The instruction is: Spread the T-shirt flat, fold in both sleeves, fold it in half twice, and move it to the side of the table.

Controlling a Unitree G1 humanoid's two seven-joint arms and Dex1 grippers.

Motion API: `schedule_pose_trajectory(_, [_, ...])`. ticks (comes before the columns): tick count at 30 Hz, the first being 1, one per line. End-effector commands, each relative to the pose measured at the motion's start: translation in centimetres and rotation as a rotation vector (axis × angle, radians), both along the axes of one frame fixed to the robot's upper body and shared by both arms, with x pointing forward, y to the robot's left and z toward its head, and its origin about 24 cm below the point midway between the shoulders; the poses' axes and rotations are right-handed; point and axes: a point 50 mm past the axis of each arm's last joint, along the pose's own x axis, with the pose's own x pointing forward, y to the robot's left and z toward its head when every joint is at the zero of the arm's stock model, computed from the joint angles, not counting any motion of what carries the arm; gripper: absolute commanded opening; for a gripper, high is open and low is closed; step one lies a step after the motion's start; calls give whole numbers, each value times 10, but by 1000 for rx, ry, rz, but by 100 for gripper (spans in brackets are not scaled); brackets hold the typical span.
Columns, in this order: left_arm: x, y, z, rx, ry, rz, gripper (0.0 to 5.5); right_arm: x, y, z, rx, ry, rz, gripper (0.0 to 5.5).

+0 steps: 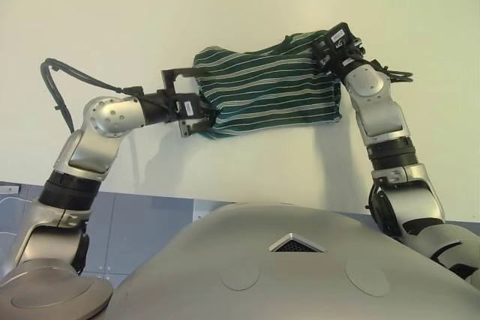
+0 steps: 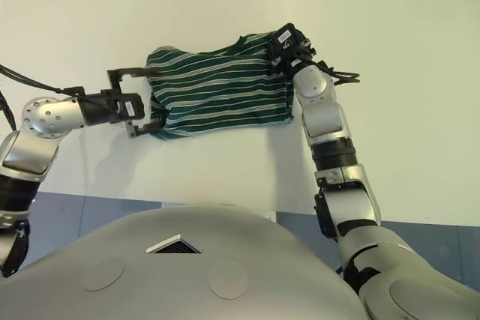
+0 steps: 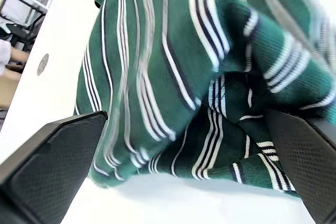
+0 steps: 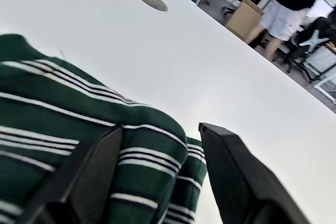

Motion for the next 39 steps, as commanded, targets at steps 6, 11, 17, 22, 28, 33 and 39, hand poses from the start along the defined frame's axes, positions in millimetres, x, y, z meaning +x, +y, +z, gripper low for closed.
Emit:
schedule_pose_trajectory(6, [-3, 42, 26, -71, 137, 127, 537, -9, 36, 60, 105, -103, 318, 269])
schedule_pose_trajectory(11, [-15, 78, 39, -23, 234, 183, 537, -56, 101, 43, 293, 69, 547, 269])
schedule_pose_trajectory(17, [9, 77, 62, -168, 142, 222, 537, -71, 113, -2, -2, 285, 653, 269])
schedule_pose_trajectory(22, [23, 71, 66, -245, 85, 263, 537, -73, 122, 6, -104, 261, 924, 269])
schedule_pose_trajectory(28, [40, 69, 78, -312, 10, 302, 537, -109, 18, 18, -381, 264, 1279, 269])
schedule_pose_trajectory(33, [27, 63, 79, -384, 6, 315, 537, -87, -31, 71, -326, 129, 1096, 269])
schedule_pose_trajectory(39, [39, 34, 78, -420, -22, 261, 537, 2, -22, 40, -57, 207, 505, 269])
